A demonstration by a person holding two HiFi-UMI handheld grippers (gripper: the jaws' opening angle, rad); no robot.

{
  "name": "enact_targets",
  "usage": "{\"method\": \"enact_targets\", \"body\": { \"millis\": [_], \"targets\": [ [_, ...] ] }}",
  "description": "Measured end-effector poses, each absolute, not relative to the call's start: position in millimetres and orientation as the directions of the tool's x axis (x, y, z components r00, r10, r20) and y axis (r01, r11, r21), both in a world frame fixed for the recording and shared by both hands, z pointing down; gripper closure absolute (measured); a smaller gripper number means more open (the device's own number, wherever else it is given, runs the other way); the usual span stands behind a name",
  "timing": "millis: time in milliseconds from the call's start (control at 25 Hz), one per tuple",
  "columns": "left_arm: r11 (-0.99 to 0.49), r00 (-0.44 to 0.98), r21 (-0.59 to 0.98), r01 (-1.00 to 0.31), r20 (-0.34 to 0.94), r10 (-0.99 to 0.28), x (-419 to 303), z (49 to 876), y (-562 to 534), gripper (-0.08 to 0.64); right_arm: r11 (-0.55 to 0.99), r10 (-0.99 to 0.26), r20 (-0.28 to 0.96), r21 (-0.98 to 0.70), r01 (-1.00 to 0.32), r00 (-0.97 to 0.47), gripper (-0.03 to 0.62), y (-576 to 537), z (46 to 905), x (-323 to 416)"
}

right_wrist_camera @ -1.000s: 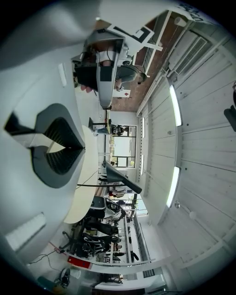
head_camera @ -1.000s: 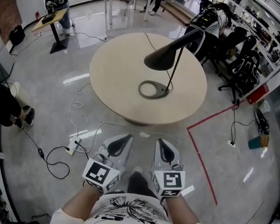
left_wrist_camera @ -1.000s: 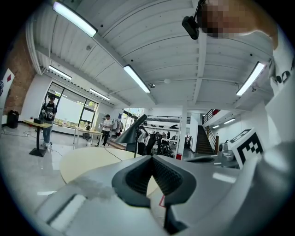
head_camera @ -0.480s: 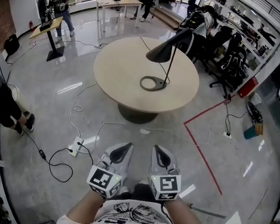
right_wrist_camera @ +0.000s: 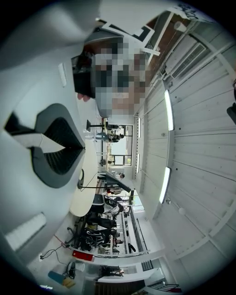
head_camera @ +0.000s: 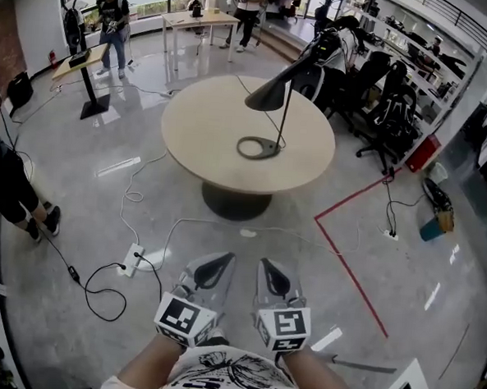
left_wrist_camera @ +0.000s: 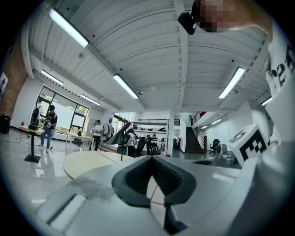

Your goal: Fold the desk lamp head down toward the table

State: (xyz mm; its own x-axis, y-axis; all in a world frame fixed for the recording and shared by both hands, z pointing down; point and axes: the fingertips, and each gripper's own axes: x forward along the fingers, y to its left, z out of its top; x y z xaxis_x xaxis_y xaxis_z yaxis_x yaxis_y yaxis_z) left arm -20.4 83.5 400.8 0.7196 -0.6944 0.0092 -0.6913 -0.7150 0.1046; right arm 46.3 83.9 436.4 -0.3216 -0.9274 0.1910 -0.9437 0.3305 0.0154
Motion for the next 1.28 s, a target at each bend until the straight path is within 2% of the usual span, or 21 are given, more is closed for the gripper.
{"method": "enact_targets", "body": {
  "millis": [720, 1000, 1280],
  "targets": [
    [-0.658, 0.665, 0.126, -0.742, 0.015, -0.747, -4, 389, 126, 0.557, 0.397, -0.909, 0.159, 0.046, -0.917, -0.385, 0.584, 138, 412, 74],
    [-0.644, 0.649, 0.123, -0.755, 0.001, -0.761, -8, 383, 124, 0.557, 0.385, -0.919, 0.108, 0.037, -0.922, -0.380, 0.584, 139, 395, 81],
    [-0.637, 0.640, 0.113, -0.762, -0.018, -0.768, -9, 373, 121, 0.557, 0.356, -0.929, 0.107, -0.001, -0.934, -0.355, 0.584, 133, 394, 92]
  ]
}}
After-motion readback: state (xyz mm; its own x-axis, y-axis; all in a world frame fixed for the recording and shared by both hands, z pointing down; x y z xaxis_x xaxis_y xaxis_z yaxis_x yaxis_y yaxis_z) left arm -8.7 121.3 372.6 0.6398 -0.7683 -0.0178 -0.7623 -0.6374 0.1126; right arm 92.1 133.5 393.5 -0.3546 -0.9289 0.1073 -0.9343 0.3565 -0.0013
